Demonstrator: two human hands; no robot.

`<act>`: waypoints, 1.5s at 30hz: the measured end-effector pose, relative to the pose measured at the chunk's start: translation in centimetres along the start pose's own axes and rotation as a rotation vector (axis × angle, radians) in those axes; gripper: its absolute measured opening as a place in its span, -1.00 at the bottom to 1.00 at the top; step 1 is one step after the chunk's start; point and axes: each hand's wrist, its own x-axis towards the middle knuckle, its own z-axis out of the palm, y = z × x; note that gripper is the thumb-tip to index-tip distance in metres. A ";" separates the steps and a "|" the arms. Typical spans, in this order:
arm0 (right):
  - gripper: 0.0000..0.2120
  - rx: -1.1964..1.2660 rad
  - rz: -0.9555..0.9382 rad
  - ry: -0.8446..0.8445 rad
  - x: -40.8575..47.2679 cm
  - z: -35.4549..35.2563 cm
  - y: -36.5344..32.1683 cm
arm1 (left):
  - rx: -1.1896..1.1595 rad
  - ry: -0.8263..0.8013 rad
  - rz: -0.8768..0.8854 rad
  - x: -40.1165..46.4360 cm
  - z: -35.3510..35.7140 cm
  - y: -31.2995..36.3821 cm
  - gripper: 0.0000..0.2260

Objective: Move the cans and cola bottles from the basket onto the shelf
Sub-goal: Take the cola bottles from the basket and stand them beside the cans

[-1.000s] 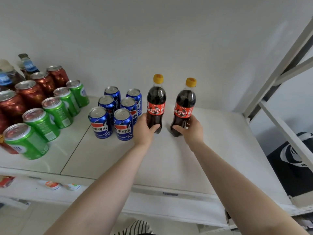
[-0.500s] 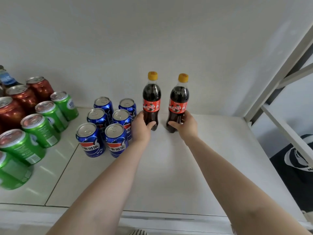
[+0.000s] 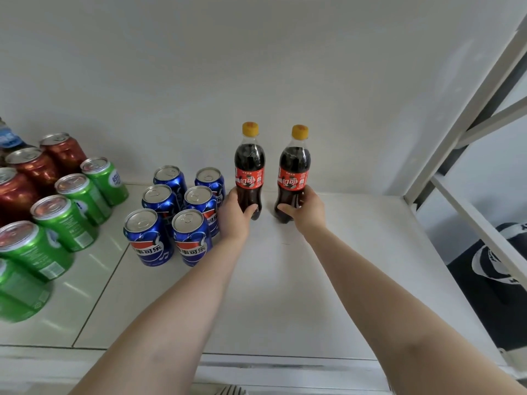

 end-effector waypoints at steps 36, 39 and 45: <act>-0.55 -0.496 -0.694 -0.588 -28.8 8.9 -3.5 | 0.445 0.110 -0.173 -30.5 -22.8 -9.6 -0.59; -0.53 -0.559 -0.741 -0.691 -33.9 12.7 -4.8 | 0.468 0.136 -0.286 -35.2 -27.0 -12.9 -0.59; -0.54 -0.631 -0.794 -0.869 -45.9 20.1 -7.2 | 0.486 0.213 -0.441 -46.1 -36.3 -19.6 -0.54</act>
